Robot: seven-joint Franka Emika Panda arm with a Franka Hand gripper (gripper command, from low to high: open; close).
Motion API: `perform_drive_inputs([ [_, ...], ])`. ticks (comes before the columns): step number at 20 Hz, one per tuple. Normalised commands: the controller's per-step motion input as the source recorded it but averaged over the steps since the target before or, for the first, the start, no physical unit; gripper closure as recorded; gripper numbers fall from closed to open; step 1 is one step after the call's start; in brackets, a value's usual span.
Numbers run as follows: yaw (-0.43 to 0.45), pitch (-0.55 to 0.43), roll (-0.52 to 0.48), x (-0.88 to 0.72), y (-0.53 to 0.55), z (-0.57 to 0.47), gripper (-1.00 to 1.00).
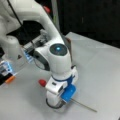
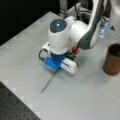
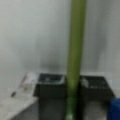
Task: Flower insertion into a vase
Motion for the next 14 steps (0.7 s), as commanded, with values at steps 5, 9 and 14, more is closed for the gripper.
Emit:
perform_drive_inputs([
  [5,-0.125,-0.002,-0.077,-0.37,0.16,0.46,1.0],
  [9,-0.069,-0.051,-0.016,-0.52,0.16,0.63,1.0],
  [14,-0.039,-0.111,0.089,-0.48,0.17,0.62,1.0],
])
